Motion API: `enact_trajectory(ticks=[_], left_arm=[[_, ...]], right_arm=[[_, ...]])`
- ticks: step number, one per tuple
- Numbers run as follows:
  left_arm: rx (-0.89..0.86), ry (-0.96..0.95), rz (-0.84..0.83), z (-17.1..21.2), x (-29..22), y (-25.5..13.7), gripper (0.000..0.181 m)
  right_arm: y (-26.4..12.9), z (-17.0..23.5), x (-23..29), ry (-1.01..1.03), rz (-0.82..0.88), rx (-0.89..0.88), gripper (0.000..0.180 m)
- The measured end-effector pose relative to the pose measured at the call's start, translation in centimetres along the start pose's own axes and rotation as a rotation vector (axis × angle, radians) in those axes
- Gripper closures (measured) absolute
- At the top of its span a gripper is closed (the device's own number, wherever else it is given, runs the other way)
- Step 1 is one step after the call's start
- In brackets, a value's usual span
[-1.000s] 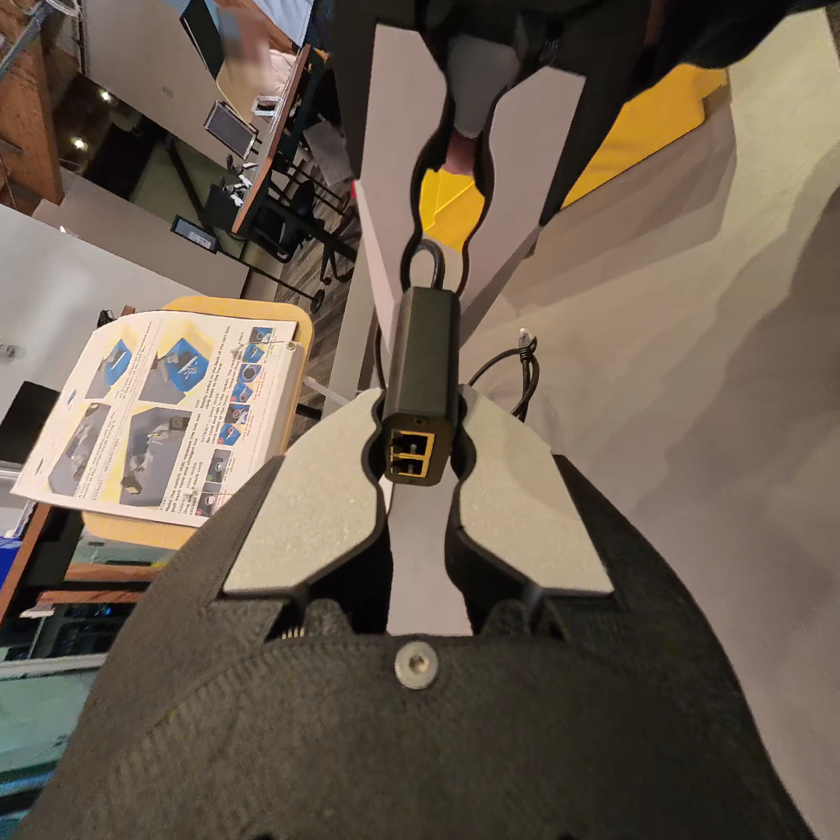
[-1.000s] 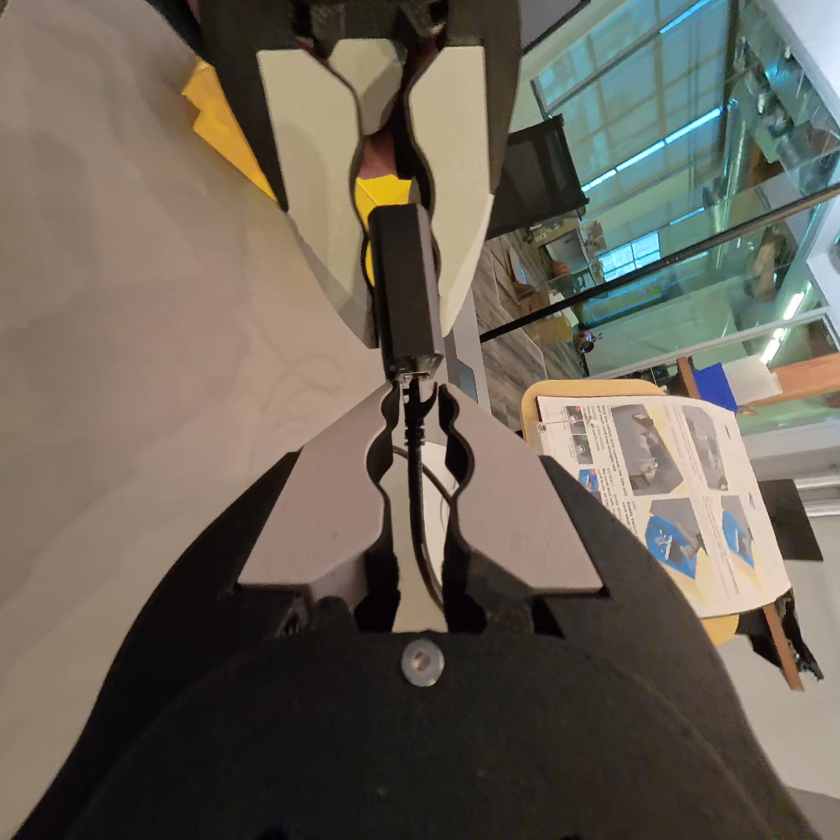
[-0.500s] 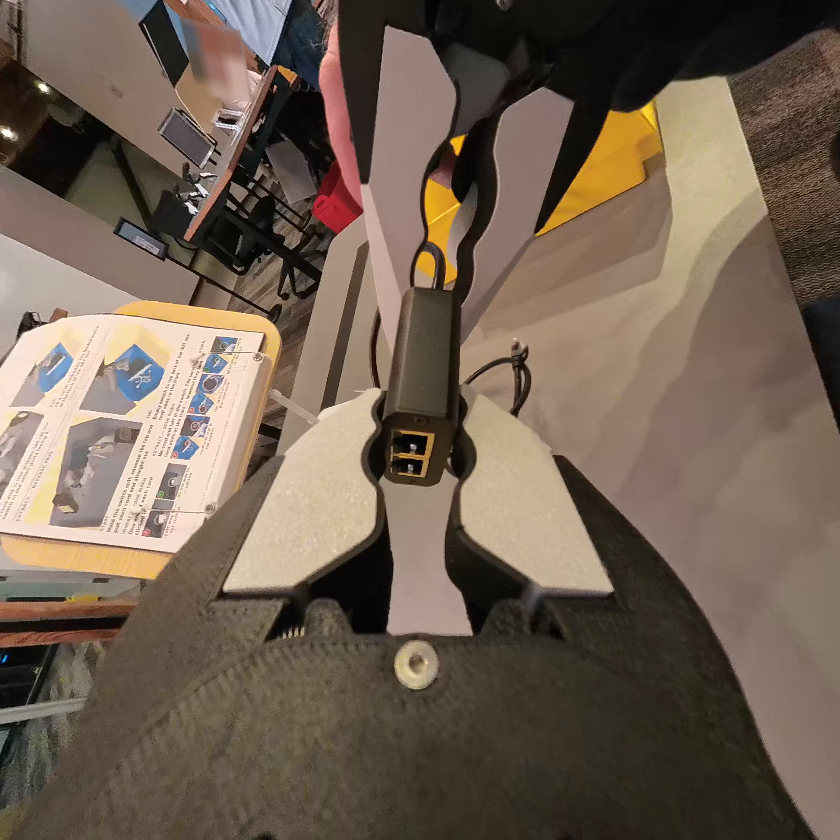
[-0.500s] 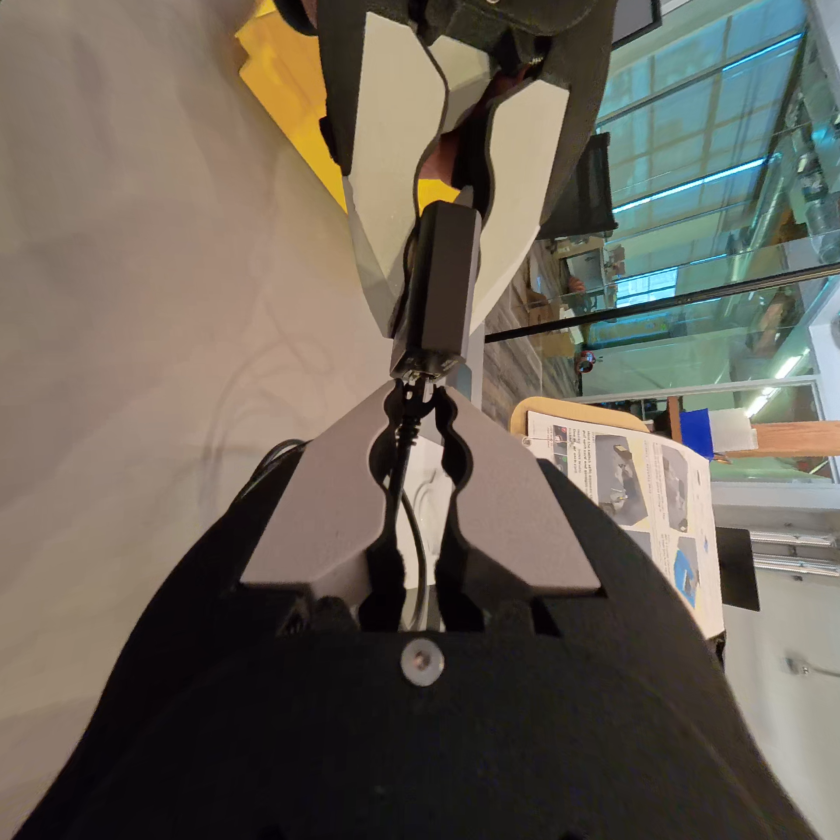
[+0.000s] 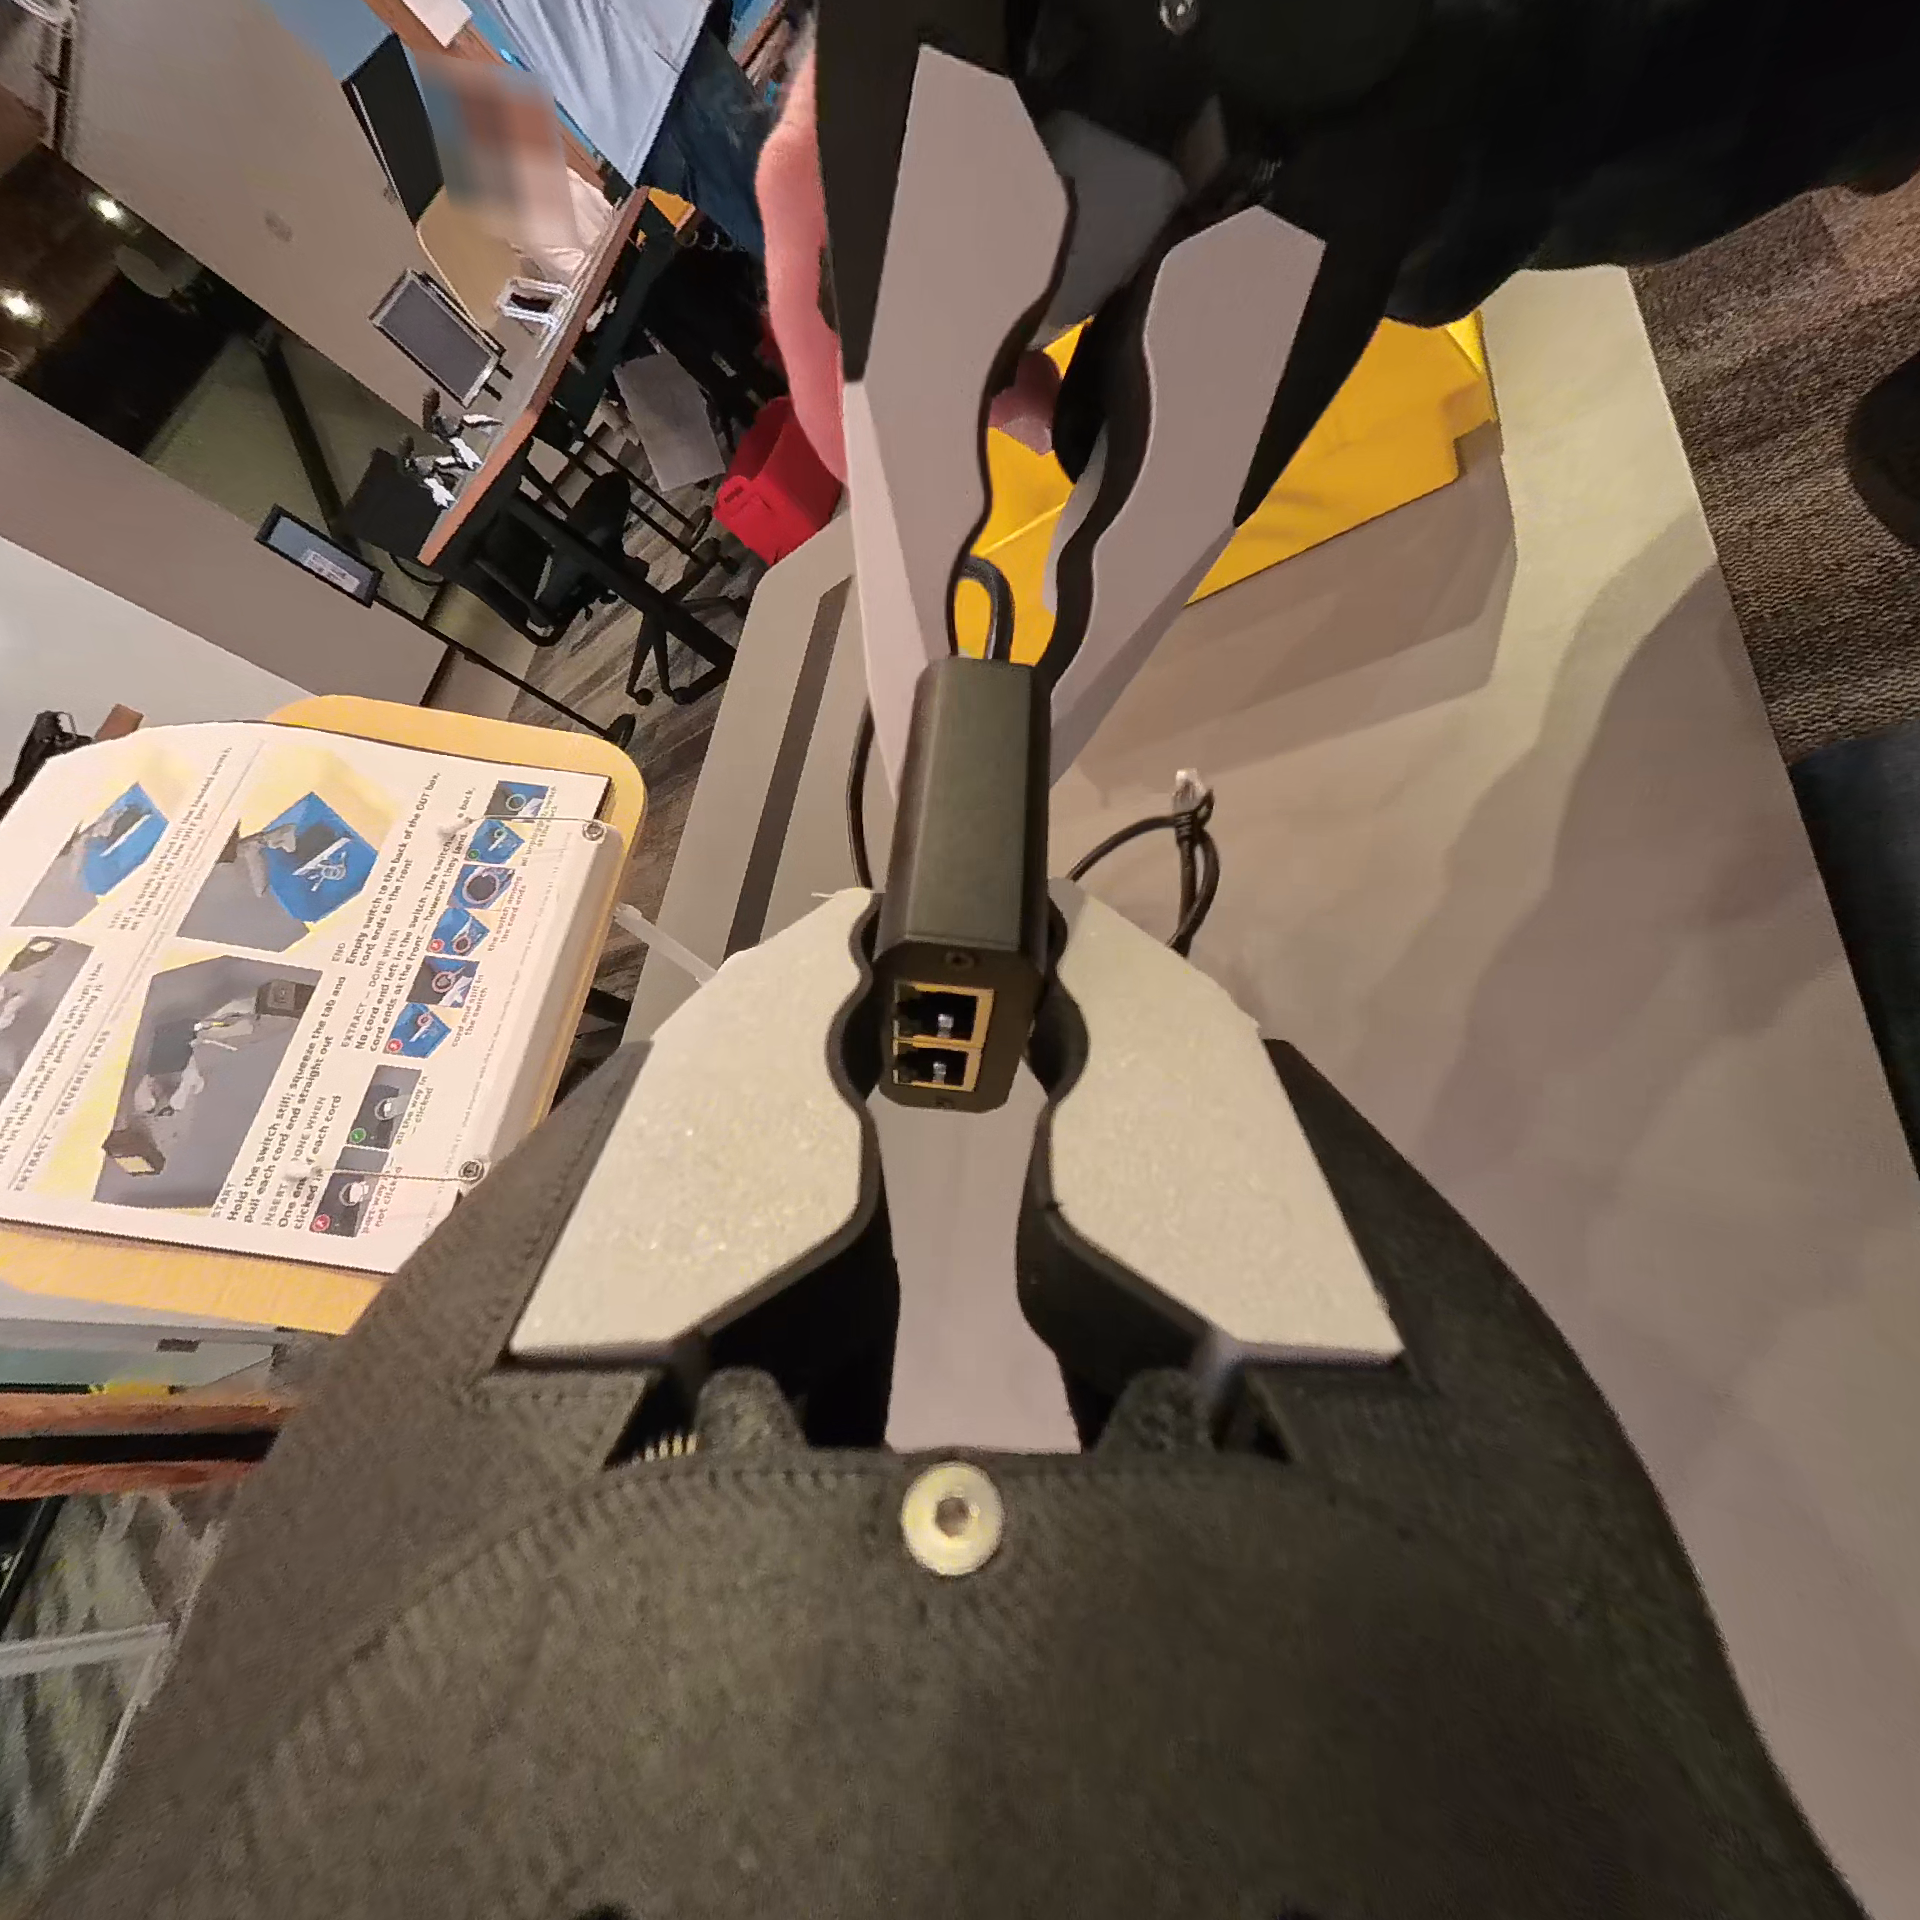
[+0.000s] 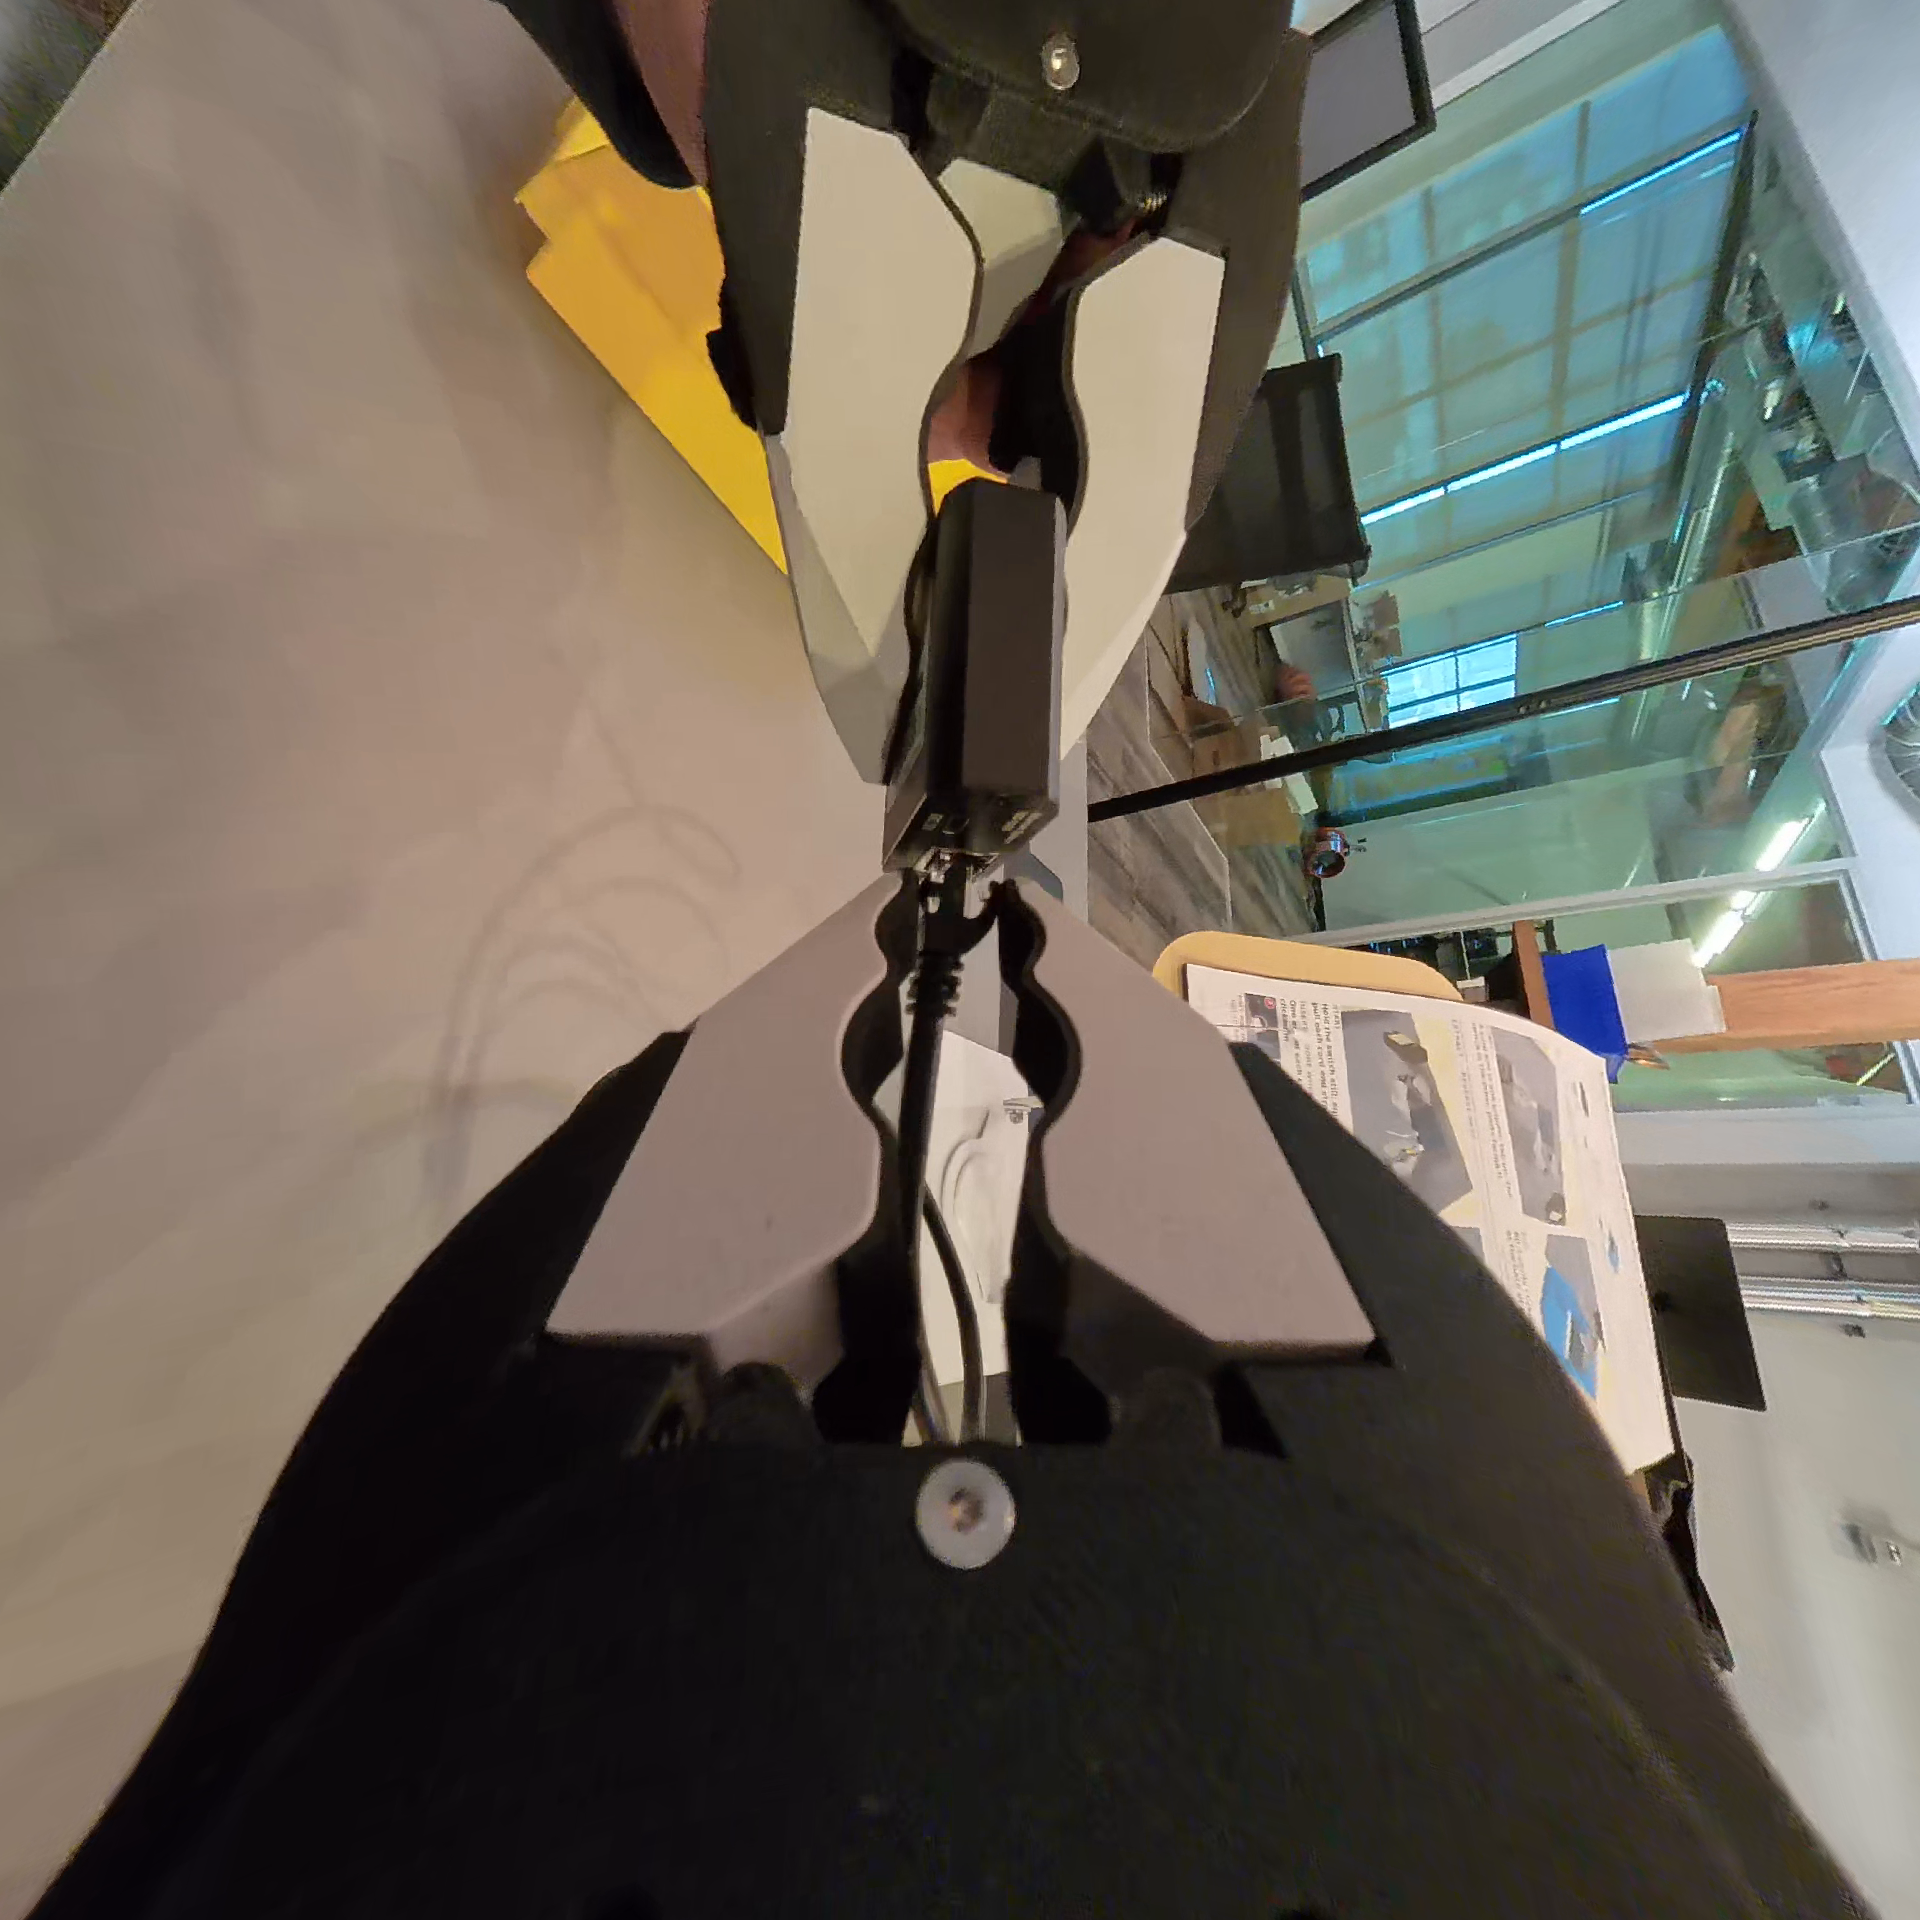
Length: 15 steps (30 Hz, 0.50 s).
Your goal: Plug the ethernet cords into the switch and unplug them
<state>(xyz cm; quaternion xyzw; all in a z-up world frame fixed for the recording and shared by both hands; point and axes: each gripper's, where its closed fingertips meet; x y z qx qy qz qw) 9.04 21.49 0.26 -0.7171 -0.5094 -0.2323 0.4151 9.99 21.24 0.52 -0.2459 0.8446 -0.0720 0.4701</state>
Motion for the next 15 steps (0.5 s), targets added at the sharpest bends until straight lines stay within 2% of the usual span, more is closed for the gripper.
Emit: enact_trajectory(ticks=[10,15], left_arm=[[0.026,0.012,0.040,0.1,-1.0,0.6,0.157],[0.016,-0.013,0.039,0.2,-0.8,0.5,0.156]], right_arm=[[0.2,0.9,1.4,-0.019,-0.100,0.105,0.171],[0.2,0.9,1.3,-0.067,-0.070,0.150,0.171]])
Point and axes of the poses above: each gripper's, where its closed fingertips meet, y out along the fingers, z out of its underside, x = y × z across the jaws, and after that the axes turned 11 degrees about y, right-handed
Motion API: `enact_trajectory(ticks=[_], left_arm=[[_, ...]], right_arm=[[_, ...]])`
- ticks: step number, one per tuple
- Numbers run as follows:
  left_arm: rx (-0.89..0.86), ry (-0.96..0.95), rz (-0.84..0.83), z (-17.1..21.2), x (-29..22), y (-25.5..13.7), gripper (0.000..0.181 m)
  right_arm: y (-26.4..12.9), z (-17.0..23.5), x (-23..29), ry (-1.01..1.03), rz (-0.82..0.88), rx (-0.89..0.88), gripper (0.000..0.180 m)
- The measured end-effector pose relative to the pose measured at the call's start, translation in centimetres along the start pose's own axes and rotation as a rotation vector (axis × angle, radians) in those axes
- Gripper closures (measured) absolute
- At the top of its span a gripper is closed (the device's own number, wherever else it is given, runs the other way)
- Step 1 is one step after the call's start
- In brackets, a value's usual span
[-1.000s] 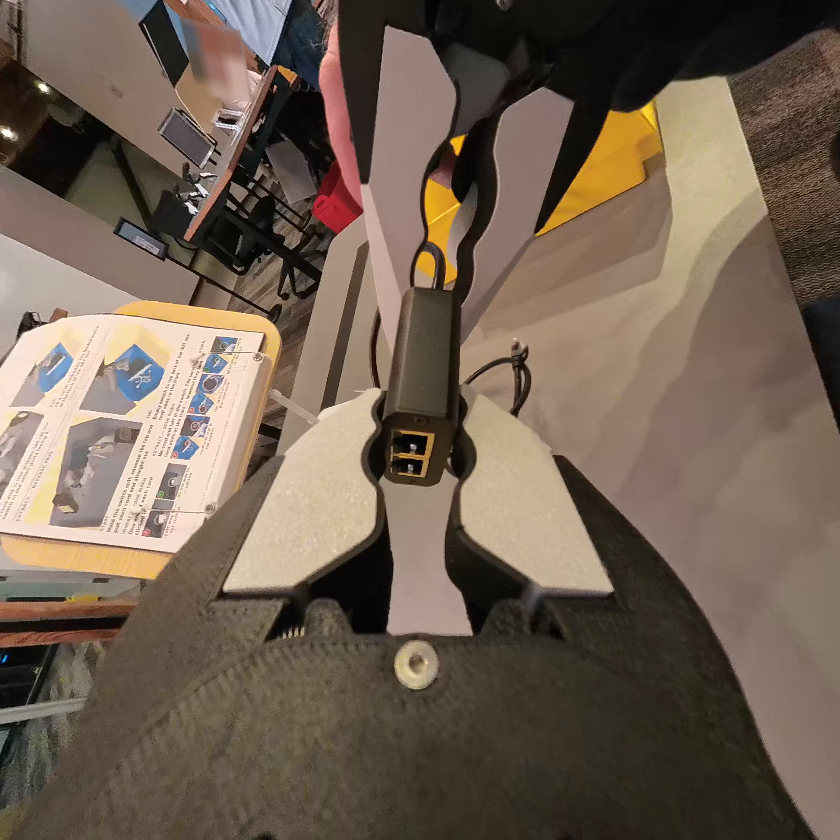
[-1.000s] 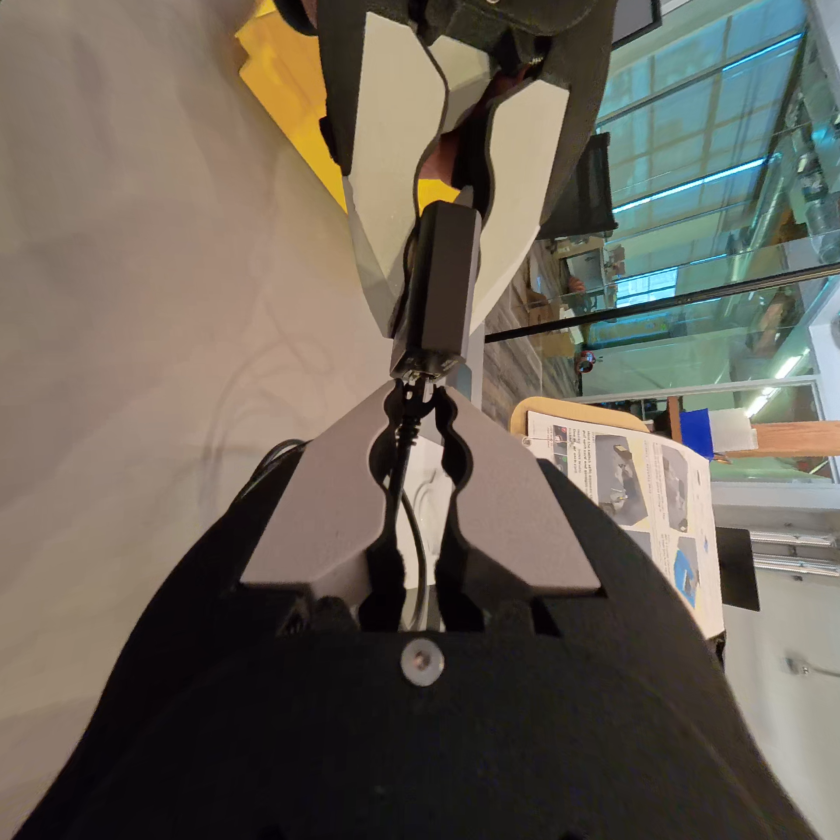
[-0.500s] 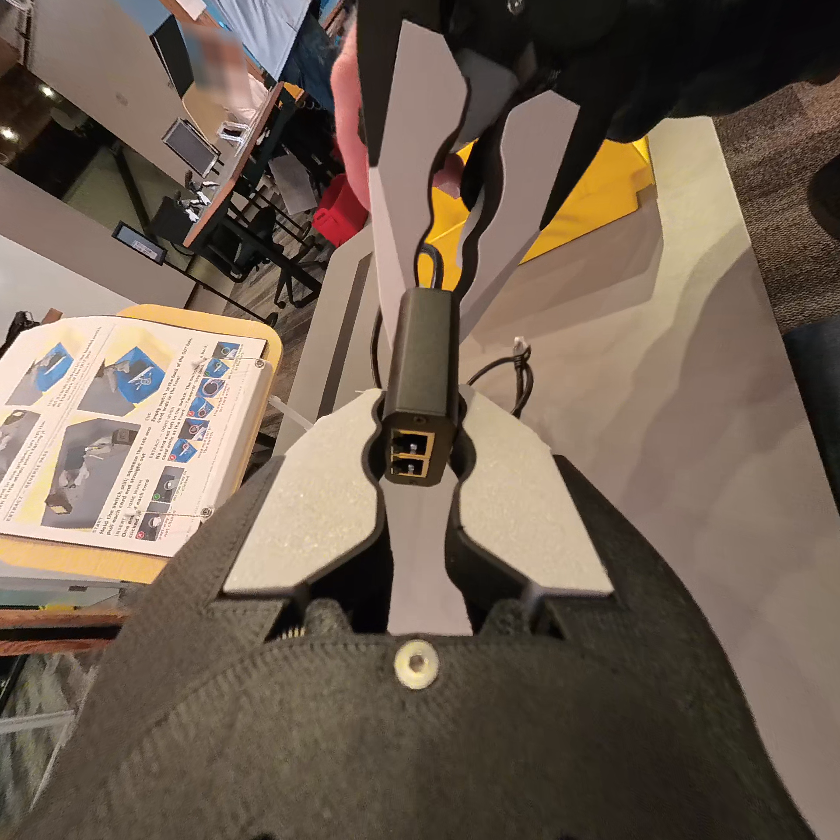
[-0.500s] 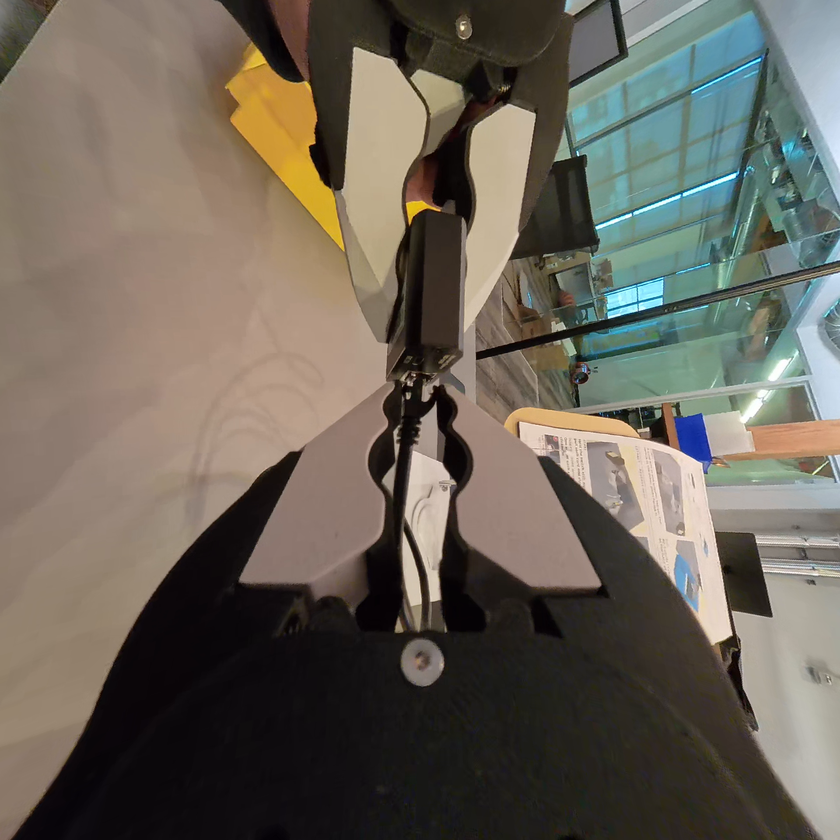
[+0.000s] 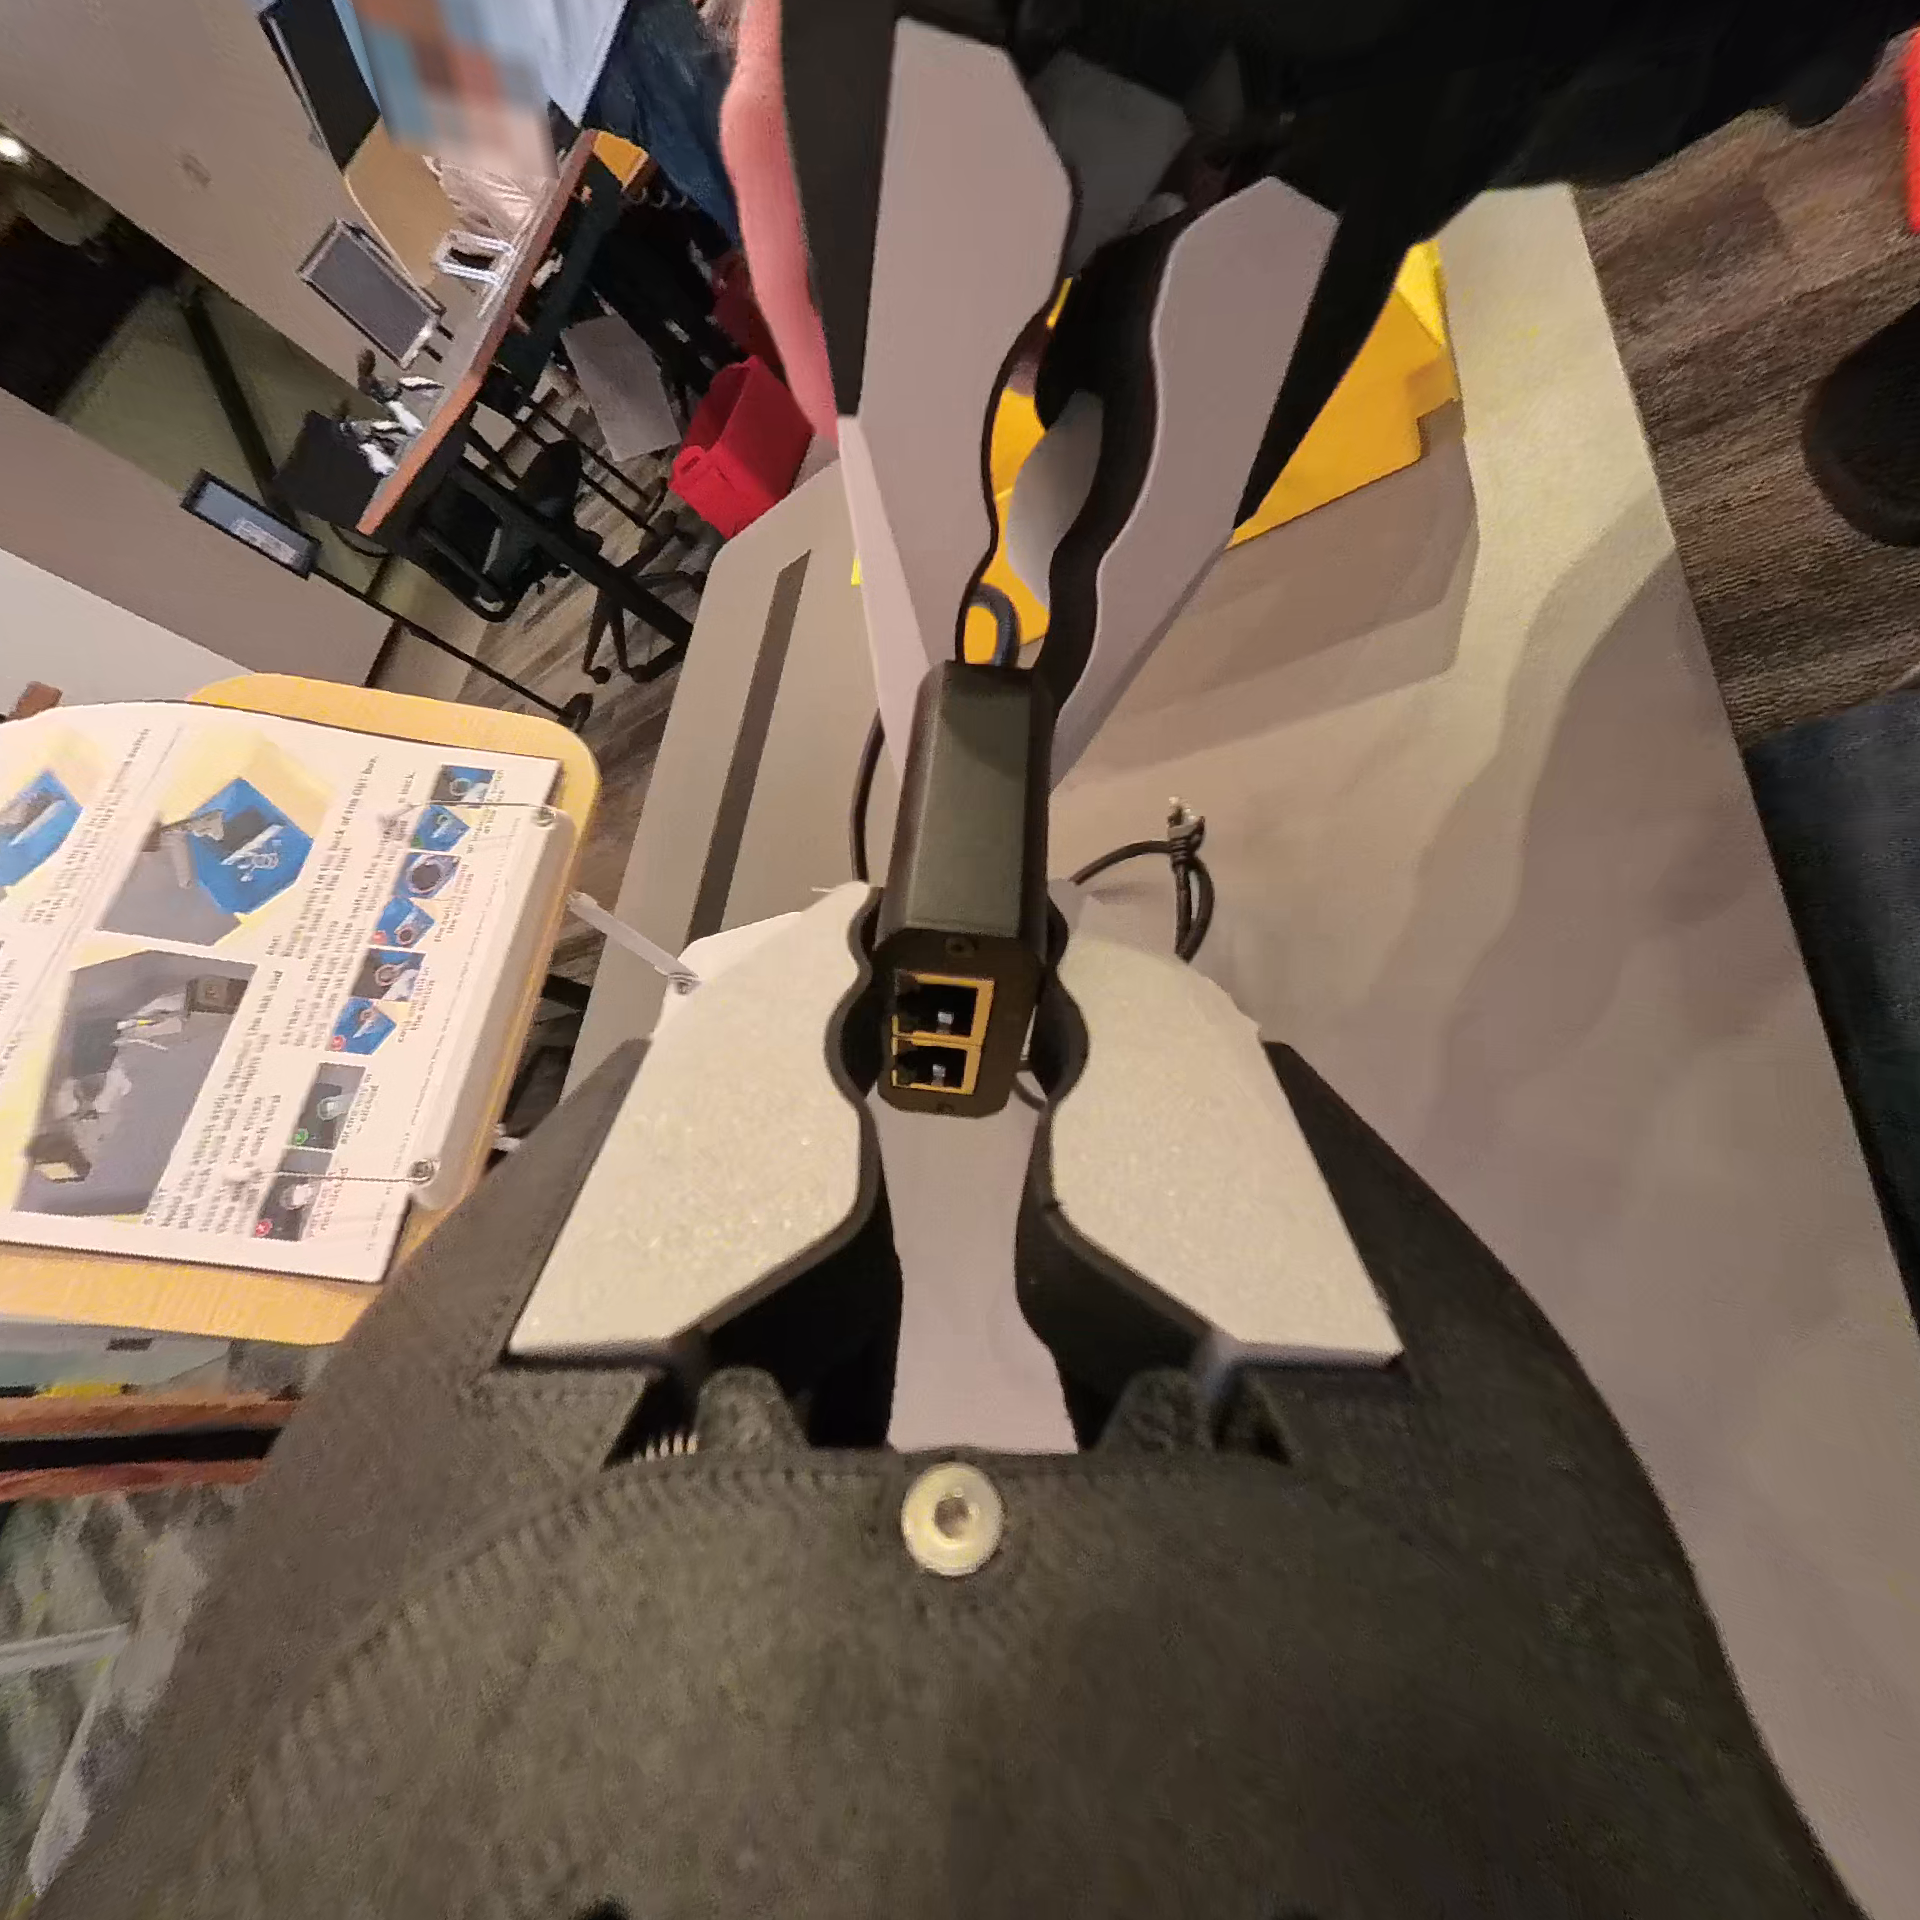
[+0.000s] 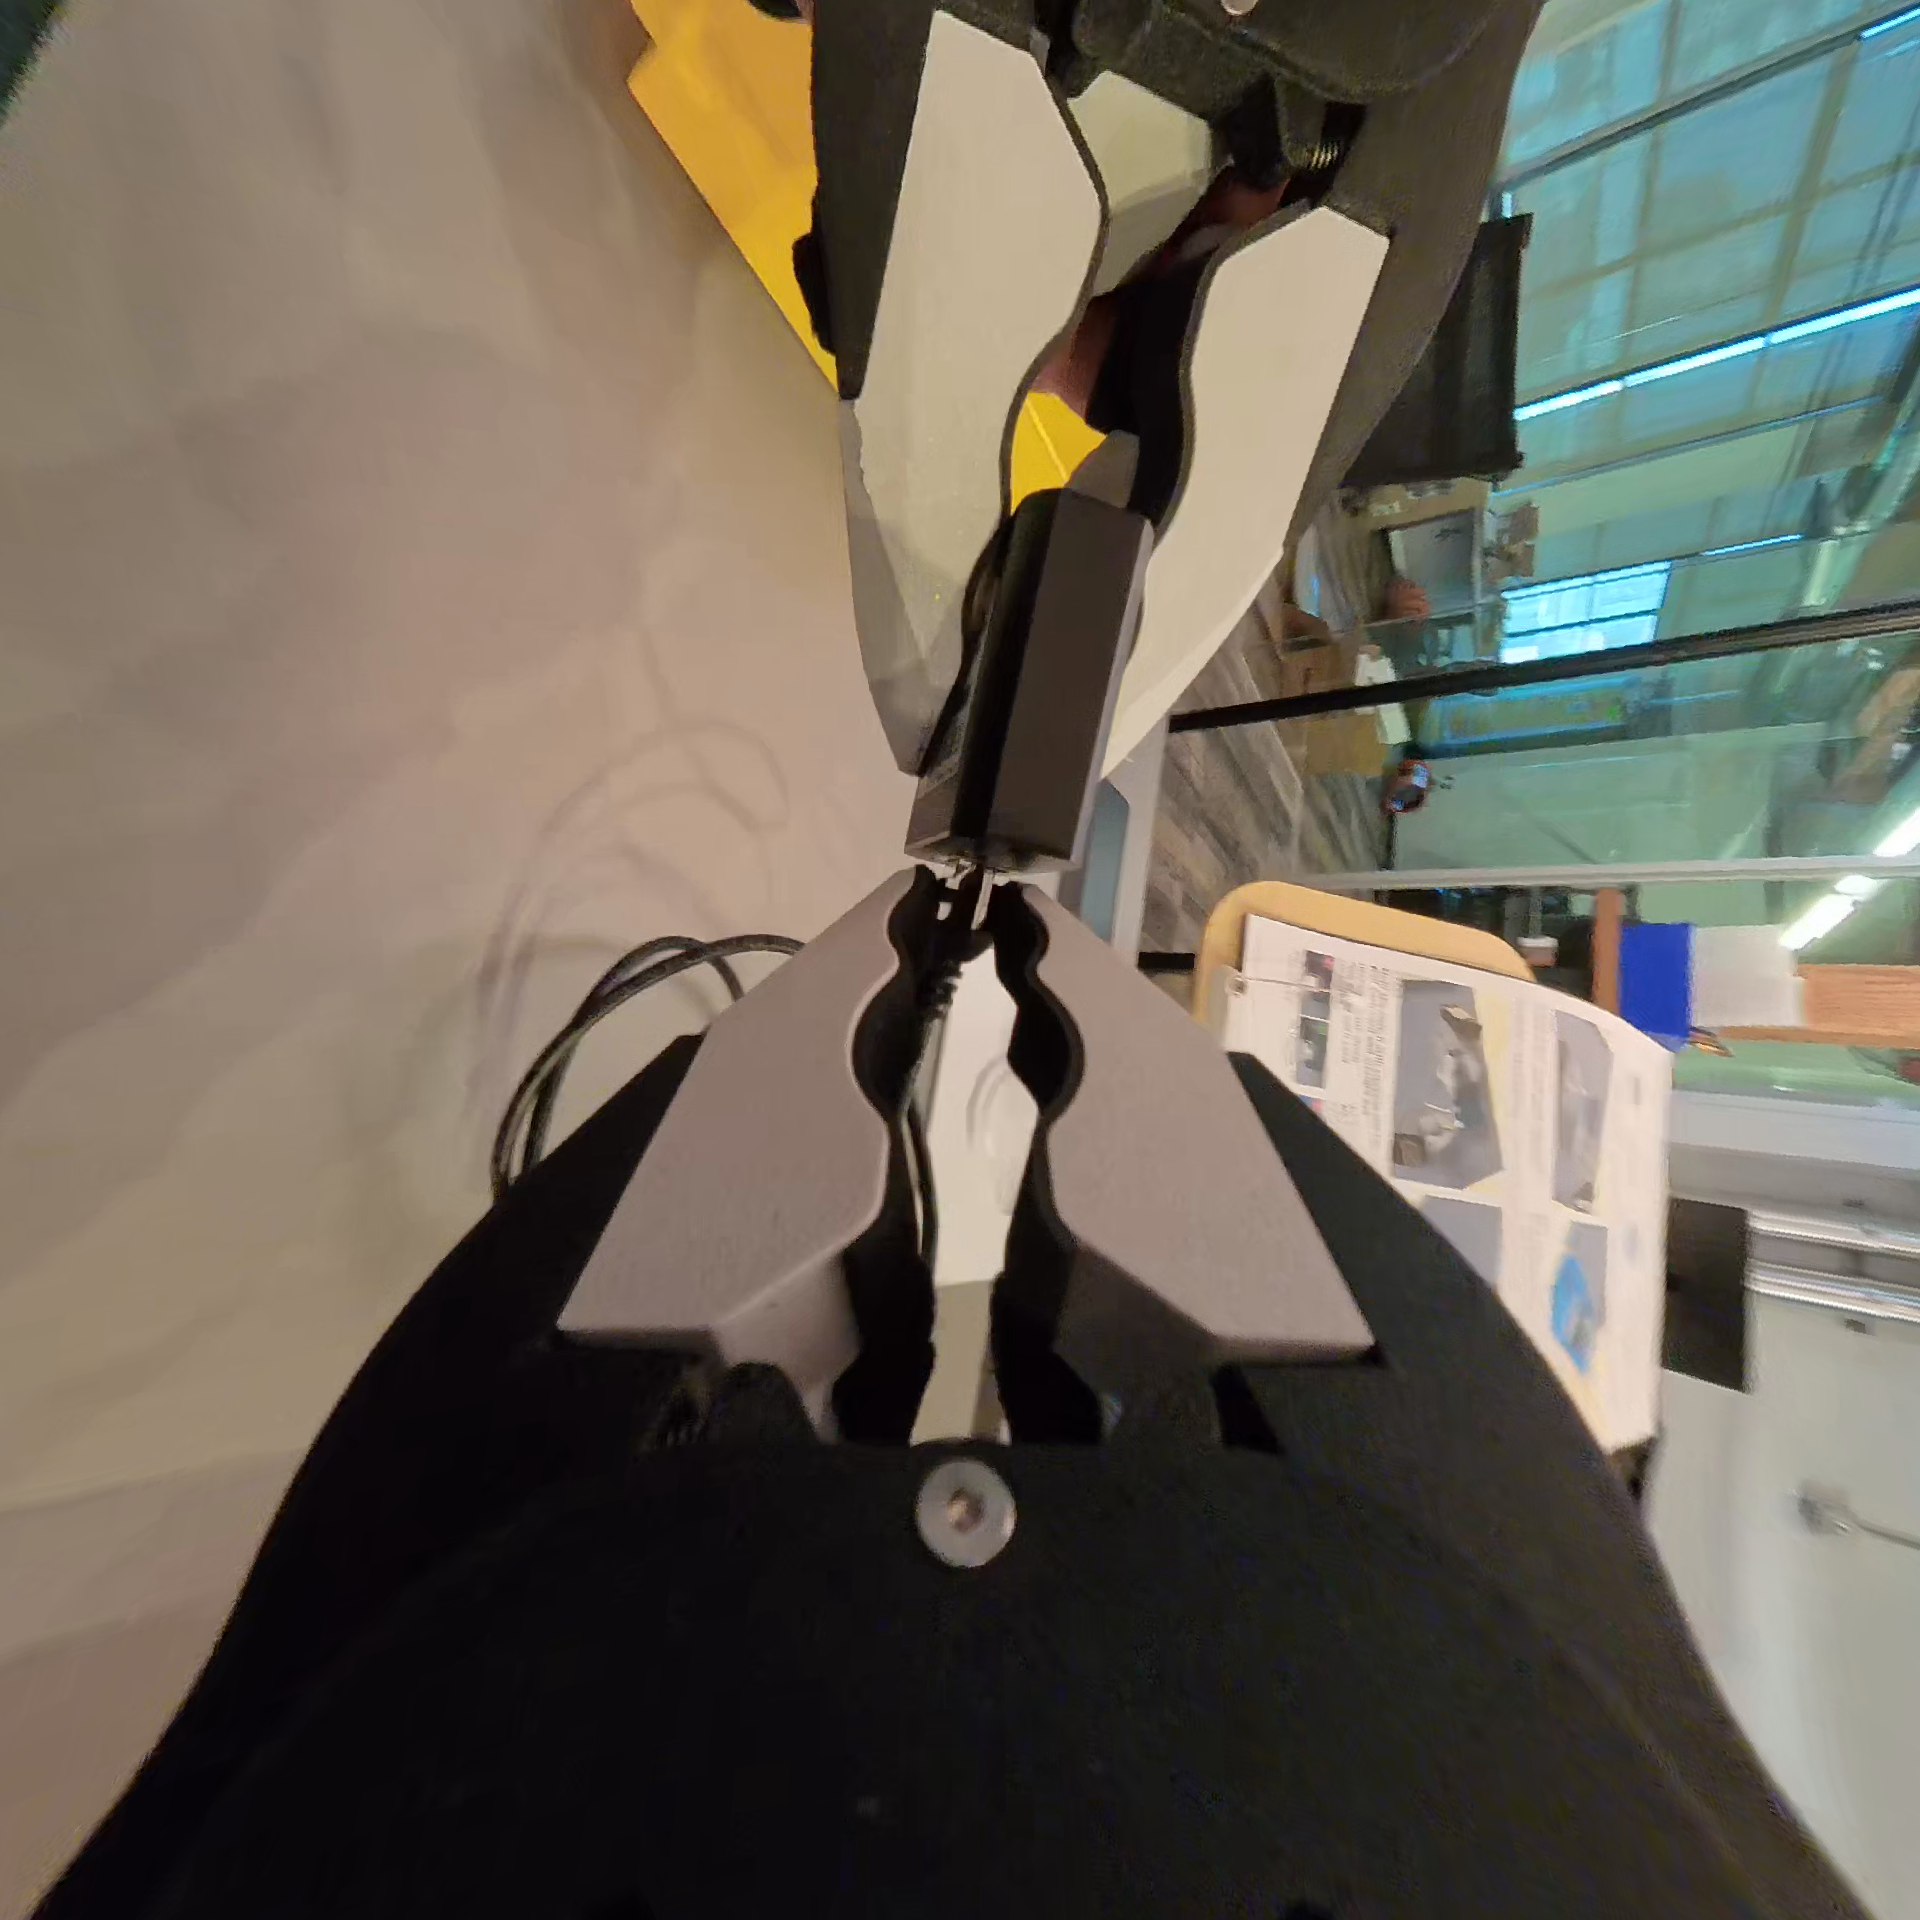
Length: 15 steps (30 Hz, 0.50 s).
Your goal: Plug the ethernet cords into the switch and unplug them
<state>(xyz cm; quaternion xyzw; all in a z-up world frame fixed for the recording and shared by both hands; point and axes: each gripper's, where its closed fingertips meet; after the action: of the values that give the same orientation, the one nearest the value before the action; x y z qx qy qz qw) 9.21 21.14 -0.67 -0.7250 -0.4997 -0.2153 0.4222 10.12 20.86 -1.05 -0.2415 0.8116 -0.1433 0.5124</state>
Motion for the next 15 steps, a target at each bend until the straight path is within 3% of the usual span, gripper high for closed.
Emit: enact_trajectory(ticks=[9,11,13,15], left_arm=[[0.040,0.029,-0.009,-1.5,0.5,-1.1,0.156],[0.128,0.048,-0.087,0.2,2.2,-2.5,0.156],[0.056,-0.068,-0.121,0.4,4.4,-5.1,0.156],[0.067,-0.027,-0.169,0.0,5.6,-6.3,0.156]], right_arm=[[-1.6,-1.0,-0.7,0.068,0.024,-0.056,0.170],[-2.2,1.7,-1.7,0.070,0.066,0.045,0.171],[-3.8,3.8,-2.8,0.162,0.074,0.035,0.172],[-5.3,3.8,-3.8,0.208,0.089,0.015,0.172]])
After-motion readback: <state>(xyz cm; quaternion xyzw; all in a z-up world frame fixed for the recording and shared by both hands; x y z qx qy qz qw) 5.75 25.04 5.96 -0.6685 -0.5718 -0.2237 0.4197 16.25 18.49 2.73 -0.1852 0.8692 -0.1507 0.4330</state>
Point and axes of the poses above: each gripper's, where its closed fingertips meet, y out along the fingers, z out of its underside, x = y × z across the jaws, and after that the axes turned 11 degrees about y, right-handed
